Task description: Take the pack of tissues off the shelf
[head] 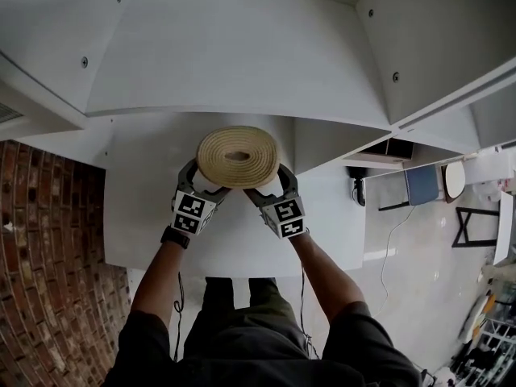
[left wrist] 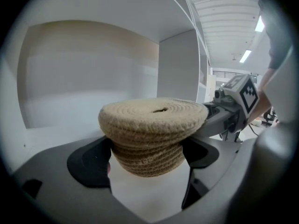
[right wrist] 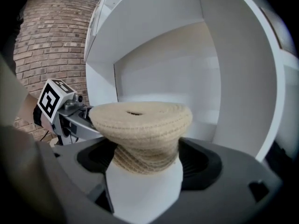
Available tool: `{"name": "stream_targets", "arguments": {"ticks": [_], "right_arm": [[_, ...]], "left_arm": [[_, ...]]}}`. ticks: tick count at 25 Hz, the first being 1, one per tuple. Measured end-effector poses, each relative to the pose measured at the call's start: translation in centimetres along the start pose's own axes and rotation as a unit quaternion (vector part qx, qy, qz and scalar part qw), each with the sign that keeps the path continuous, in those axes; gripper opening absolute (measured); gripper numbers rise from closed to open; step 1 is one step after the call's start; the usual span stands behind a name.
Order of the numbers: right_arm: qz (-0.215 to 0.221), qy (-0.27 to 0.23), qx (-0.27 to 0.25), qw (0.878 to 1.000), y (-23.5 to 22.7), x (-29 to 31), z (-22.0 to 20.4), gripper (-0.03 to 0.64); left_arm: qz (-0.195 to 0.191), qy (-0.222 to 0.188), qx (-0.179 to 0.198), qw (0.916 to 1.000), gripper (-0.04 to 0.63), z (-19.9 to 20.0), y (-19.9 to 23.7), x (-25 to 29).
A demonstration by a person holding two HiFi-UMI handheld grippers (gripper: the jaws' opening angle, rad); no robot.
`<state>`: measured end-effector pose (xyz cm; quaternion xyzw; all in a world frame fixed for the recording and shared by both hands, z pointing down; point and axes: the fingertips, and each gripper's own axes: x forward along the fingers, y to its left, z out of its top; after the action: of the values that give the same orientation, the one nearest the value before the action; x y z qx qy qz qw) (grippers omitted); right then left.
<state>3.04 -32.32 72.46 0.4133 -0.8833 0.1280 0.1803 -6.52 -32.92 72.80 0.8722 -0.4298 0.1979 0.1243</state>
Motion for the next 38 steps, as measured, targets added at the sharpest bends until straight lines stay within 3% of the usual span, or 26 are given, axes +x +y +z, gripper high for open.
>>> {"name": "stream_targets", "arguments": {"ticks": [18,26,31,38], "right_arm": [[0.001,0.024,0.001,1.0,-0.8,3.7,-6.8,0.419],[-0.006,0.049,-0.013,0.999,-1.0,4.4,-8.7,0.419],[-0.013,0.021,-0.014,1.0,-1.0,4.7,-8.0,0.419],[-0.013,0.025,-0.023,0.999,-1.2,4.7,-8.2,0.419]], "left_arm": [[0.003,0.025,0.008,0.9997,0.465,-7.0,0.9,3.8],[0.001,0.03,0.013,0.9995,0.465,-8.1,1.3,4.7],[0.001,0.023,0.016,0.9996,0.466,-8.4,1.4,4.9],[0.0,0.025,0.018,0.9995,0.466,-8.2,1.6,4.7]]}}
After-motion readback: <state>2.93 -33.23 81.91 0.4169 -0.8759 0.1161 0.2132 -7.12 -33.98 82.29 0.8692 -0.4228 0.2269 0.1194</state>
